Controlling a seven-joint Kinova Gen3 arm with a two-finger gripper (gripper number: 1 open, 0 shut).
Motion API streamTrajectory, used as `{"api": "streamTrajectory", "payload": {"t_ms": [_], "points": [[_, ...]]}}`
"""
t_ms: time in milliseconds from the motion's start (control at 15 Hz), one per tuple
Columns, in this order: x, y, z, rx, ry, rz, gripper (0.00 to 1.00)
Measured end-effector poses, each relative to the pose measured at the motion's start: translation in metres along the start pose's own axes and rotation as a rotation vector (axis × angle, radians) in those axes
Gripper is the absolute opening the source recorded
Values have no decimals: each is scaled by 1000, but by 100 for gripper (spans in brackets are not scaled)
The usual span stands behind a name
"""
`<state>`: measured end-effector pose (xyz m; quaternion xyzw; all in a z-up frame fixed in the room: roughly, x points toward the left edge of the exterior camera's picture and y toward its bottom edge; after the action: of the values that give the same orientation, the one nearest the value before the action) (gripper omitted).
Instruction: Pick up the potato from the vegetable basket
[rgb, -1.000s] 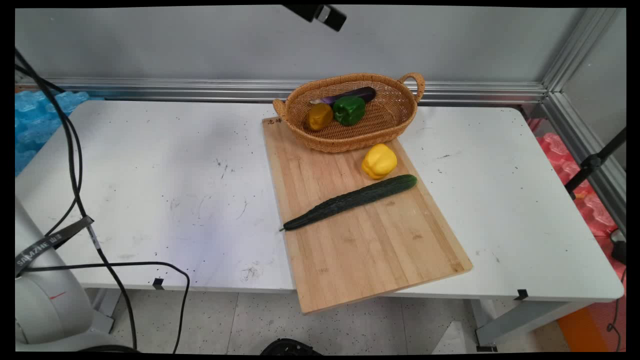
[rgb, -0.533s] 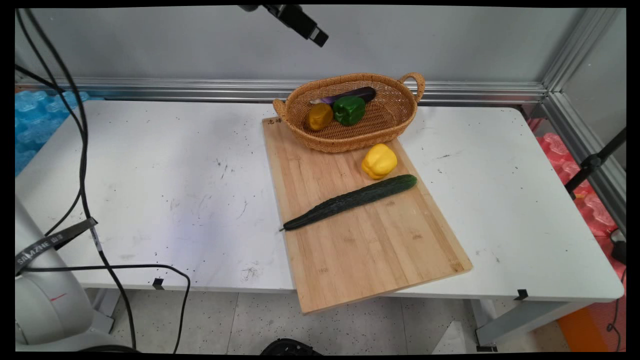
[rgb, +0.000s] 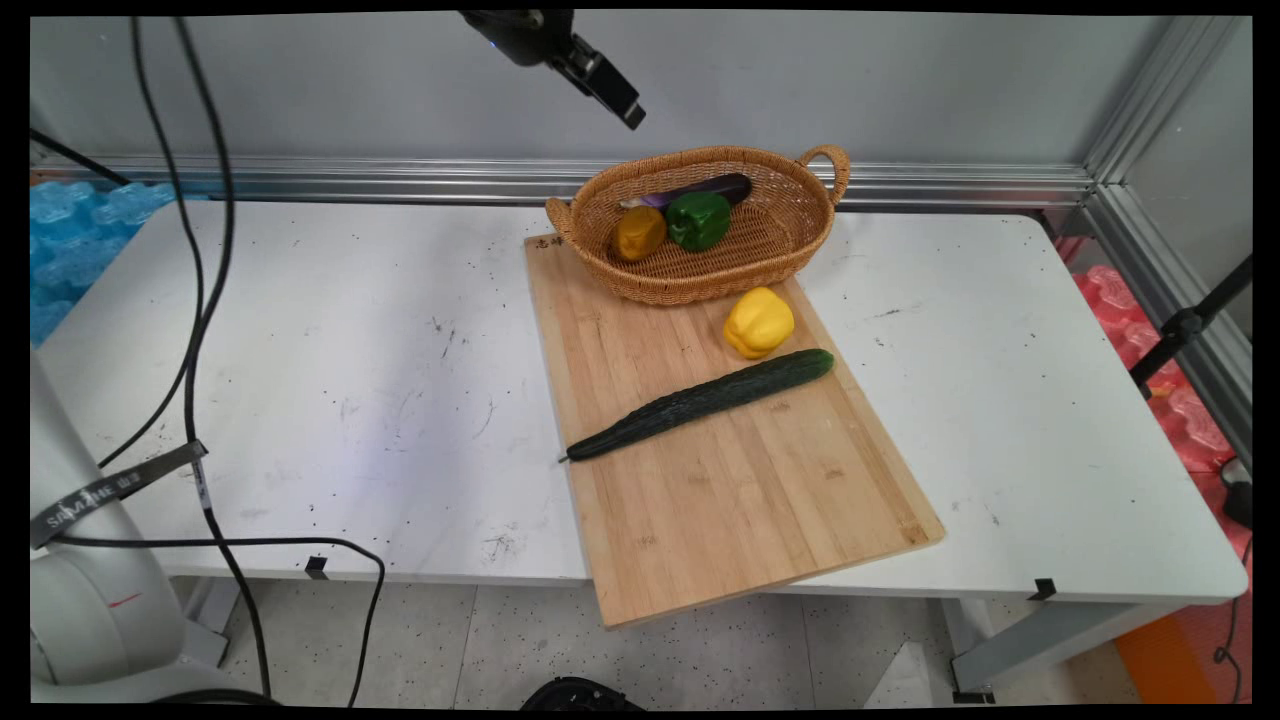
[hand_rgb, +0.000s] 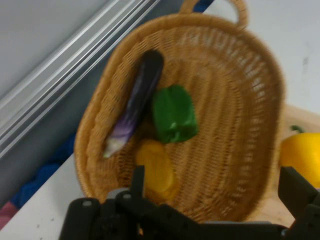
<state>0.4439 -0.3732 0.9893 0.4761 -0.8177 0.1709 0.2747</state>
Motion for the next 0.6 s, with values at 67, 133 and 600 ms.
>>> {"api": "streamTrajectory", "payload": {"t_ms": [67, 133, 600], "points": [[1, -2, 10, 13, -16, -6, 100], [2, -3, 16, 21, -26, -10, 100], [1, -13, 95, 87, -146, -59, 100]]}}
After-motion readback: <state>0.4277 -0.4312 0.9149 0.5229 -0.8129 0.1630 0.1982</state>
